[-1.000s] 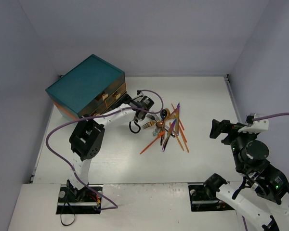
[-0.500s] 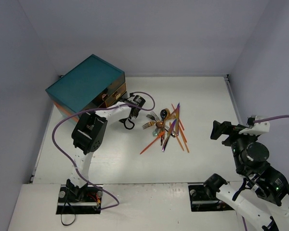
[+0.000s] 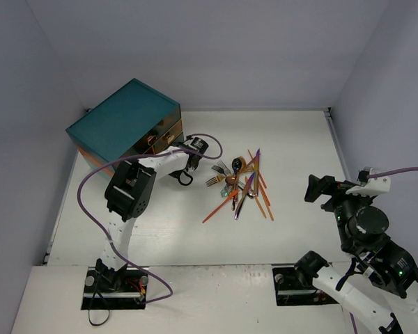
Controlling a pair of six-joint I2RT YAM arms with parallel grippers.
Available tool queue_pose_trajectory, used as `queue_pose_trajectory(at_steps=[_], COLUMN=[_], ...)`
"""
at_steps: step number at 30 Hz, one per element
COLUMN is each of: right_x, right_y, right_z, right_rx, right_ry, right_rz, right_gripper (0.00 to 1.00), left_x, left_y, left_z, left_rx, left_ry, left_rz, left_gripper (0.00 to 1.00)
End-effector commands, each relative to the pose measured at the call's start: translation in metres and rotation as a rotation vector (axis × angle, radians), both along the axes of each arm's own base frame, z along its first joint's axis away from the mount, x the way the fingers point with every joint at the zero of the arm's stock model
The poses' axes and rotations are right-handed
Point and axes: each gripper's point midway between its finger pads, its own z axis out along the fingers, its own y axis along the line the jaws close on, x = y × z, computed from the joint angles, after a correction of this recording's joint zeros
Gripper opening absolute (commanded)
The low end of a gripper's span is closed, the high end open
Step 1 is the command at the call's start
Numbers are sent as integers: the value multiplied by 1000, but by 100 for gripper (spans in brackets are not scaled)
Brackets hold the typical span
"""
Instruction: Sort the eating utensils into containers
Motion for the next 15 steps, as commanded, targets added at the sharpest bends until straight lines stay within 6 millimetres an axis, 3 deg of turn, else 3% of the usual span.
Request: queue_pose_trajectory(at_steps=[1, 5, 15], right_x=[5, 3, -3], right_y=[-2, -4, -7], right_z=[7, 9, 10], right_rx=[10, 12, 28], right_ry=[-26, -34, -51], right_rz=[-34, -36, -29], right_gripper=[100, 100, 100], left_x=[-5, -21, -66], left_y=[-42, -69, -114], left_z=[9, 10, 12], left_rx=[-147, -215, -350], left_ry=[-10, 6, 64], left_rz=[-65, -94, -115], left_gripper=[41, 38, 38])
